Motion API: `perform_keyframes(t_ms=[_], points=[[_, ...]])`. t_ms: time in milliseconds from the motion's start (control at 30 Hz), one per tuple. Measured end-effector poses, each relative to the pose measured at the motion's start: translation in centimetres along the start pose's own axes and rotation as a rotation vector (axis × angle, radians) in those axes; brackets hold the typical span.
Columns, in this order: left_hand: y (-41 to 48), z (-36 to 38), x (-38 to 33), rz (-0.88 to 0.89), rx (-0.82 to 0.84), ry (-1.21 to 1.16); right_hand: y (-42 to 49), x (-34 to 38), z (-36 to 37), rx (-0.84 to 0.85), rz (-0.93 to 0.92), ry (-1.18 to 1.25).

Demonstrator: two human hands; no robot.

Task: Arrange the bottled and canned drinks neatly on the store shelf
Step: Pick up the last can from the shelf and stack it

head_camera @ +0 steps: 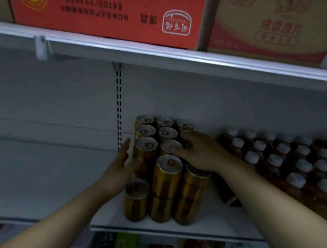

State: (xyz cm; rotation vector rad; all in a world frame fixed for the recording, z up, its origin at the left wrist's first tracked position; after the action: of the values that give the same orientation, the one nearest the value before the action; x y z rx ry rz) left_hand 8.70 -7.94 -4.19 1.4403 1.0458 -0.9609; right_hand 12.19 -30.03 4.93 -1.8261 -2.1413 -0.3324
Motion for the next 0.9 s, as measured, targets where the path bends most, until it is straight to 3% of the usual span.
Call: perform_keyframes(t_ms=[133,267,567,700,800,900], points=[[-4.1,1.1,1.1,0.005,0.055,0.098,-2.9,-0.2,1.4,-0.042,0.089,-0.006],[-4.9,2.0,2.3,0.120,0.133,0.200,-4.1,-0.2,3.1,-0.078,0.166,-0.056],[-5.1,3.4,1.9,0.075,-0.023,0.235,-4.1,-0.4,2.6,-0.120,0.035,-0.050],[-5.3,3.0,1.5,-0.042,0.033,0.283,-4.2,-0.6,2.6,-0.057,0.052,-0.073],[-5.4,2.9,-0.2,-0.025,0.063,0.522,-4.7,-0.6,2.0,-0.044,0.008,-0.071],[-5.6,4.6,-1.8,0.056,0.055,0.618,-4.8,-1.5,1.9,-0.074,-0.007,-0.057]])
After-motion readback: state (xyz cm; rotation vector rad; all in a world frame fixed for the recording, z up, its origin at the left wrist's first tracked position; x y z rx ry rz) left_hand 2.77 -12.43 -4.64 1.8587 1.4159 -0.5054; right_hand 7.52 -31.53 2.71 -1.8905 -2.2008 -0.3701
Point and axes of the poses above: each hand's wrist, its own y-axis towards the middle knuckle, its own z-axis out of the palm, x = y × z, the point moved 1 cm from there along y, towards the middle knuckle, and after that the axes turned 14 degrees about z, right-handed, at the moved point
